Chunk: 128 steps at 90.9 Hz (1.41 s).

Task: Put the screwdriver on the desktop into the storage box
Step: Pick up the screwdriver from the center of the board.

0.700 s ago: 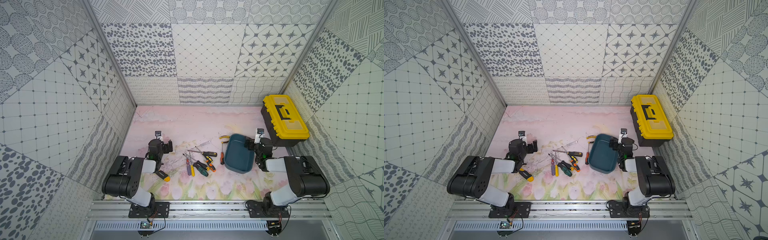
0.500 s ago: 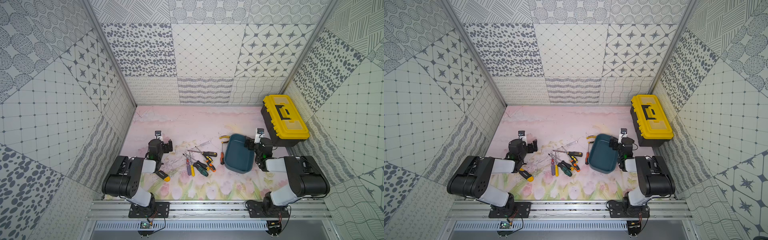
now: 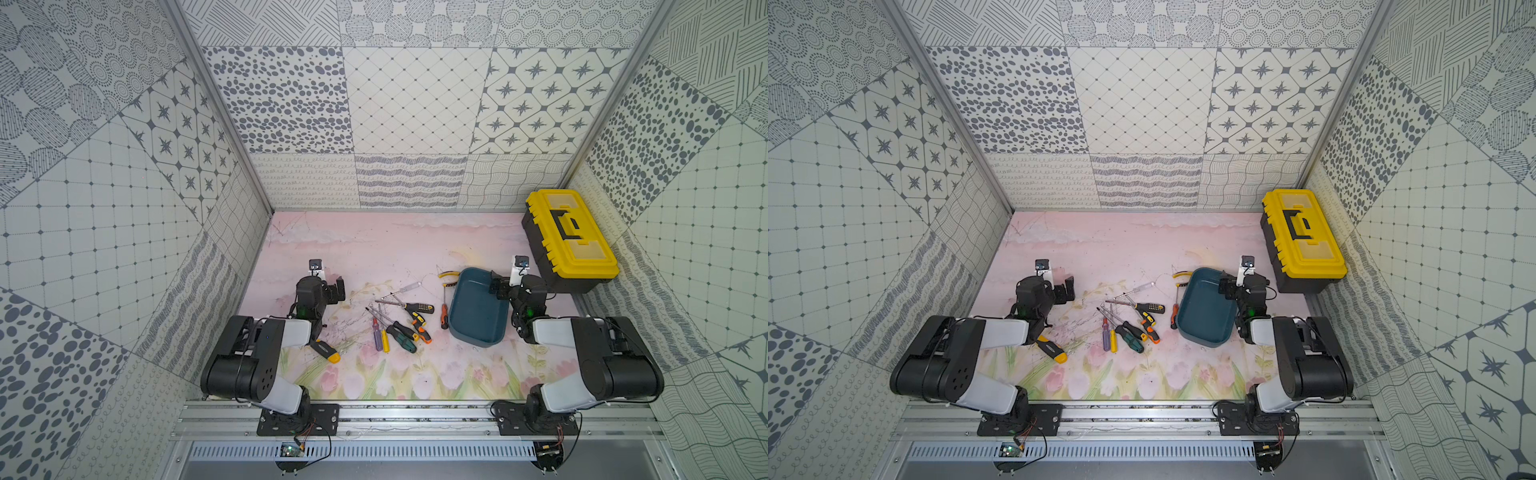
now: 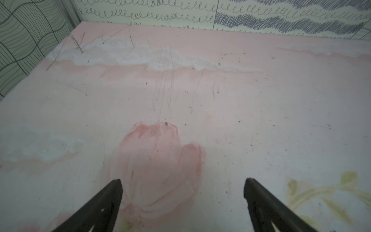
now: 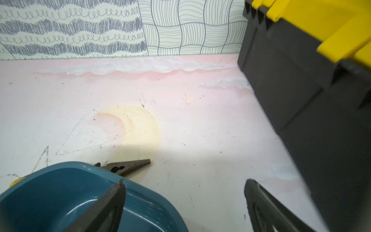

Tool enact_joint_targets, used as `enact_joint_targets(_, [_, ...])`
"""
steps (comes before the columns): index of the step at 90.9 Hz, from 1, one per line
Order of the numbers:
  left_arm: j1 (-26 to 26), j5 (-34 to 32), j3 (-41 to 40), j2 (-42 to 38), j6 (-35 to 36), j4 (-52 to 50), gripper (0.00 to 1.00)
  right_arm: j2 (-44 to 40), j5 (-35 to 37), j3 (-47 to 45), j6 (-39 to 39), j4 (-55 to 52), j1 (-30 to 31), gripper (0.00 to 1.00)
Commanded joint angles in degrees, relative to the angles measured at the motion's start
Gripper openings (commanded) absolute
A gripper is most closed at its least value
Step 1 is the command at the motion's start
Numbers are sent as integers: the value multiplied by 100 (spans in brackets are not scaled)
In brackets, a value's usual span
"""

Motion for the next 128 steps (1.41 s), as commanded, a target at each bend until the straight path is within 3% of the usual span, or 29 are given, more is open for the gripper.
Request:
enact_joint_targets(1, [46,-18,580,-698,-22,-1434,99,-1034,6,-67,-209,-170,187,97])
enact_joint_targets(12, [45,-178,1044,-1228,-205,-2521,99,-2111,59,-35,317,-862,224,97])
enact_joint_targets(24, [52,-338,1463,-1711,-929,-3771,99,-3005,359,507,2143,-3135,214,97])
enact_joint_targets(30, [48,-380,1568,-1975,-1516,-4252,99,-3286,433,563,3013,-3710,189,97])
enact_joint_targets(47, [55,552,1350,-2925,-2756,-5137,99,-3645,-943,550,3973,-4127,166,96])
enact_joint_targets(56, [46,1228,1267,-3214,-3360,-5558,99,-3525,-1390,845,4075,-4572,470,92])
enact_joint_targets(65, [-31,1691,1234,-3315,-3810,-6053,99,-3188,-1346,1321,3808,-5109,1147,88])
enact_joint_targets(80, [-710,1535,1286,-3498,-4243,-7088,98,-2148,-1232,2371,2990,-6100,2593,81])
enact_joint_targets(89, [-999,1511,1270,-3571,-4491,-7630,92,-1476,-1294,2888,2463,-6533,3211,79])
enact_joint_targets(104, [-1414,1811,1198,-3391,-4576,-8213,82,-863,-1589,3164,2484,-6549,3409,75])
enact_joint_targets(128, [-2509,1903,1301,-2381,-4609,-7909,70,-936,-830,3016,2822,-6355,3540,73])
